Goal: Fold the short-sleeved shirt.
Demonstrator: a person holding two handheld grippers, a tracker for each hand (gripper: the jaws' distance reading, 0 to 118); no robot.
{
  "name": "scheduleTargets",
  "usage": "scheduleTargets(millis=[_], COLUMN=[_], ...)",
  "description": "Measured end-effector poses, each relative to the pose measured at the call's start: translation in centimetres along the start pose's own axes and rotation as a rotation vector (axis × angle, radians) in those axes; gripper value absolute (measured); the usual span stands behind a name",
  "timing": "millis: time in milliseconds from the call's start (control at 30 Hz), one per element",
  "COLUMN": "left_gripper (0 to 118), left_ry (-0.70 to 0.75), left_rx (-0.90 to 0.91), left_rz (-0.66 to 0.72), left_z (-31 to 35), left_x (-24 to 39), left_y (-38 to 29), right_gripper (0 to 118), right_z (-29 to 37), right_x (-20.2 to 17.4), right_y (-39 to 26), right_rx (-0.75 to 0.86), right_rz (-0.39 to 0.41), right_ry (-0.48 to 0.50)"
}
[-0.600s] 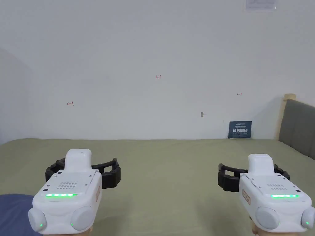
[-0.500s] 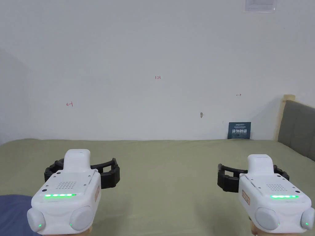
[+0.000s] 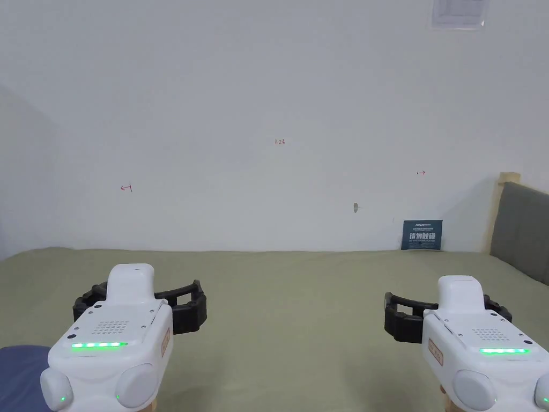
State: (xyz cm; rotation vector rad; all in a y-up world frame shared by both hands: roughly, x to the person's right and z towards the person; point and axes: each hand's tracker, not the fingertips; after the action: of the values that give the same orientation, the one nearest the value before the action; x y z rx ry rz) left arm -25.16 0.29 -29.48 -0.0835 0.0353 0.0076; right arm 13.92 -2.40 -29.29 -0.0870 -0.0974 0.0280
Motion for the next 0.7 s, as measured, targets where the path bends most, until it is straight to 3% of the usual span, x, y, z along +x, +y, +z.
scheduleTargets(millis=[700], left_gripper=[118], left_ry=[-0.015], left_rx=[-0.017], left_rz=[-0.006], left_z=[-1.1], left_x=[0.0], left_y=[-0.3], right_gripper=[118], right_z=[-0.4], right_x=[0.0], right_y=[0.5], right_rx=[-0.004], right_rz=[0.007], right_ry=[0.017])
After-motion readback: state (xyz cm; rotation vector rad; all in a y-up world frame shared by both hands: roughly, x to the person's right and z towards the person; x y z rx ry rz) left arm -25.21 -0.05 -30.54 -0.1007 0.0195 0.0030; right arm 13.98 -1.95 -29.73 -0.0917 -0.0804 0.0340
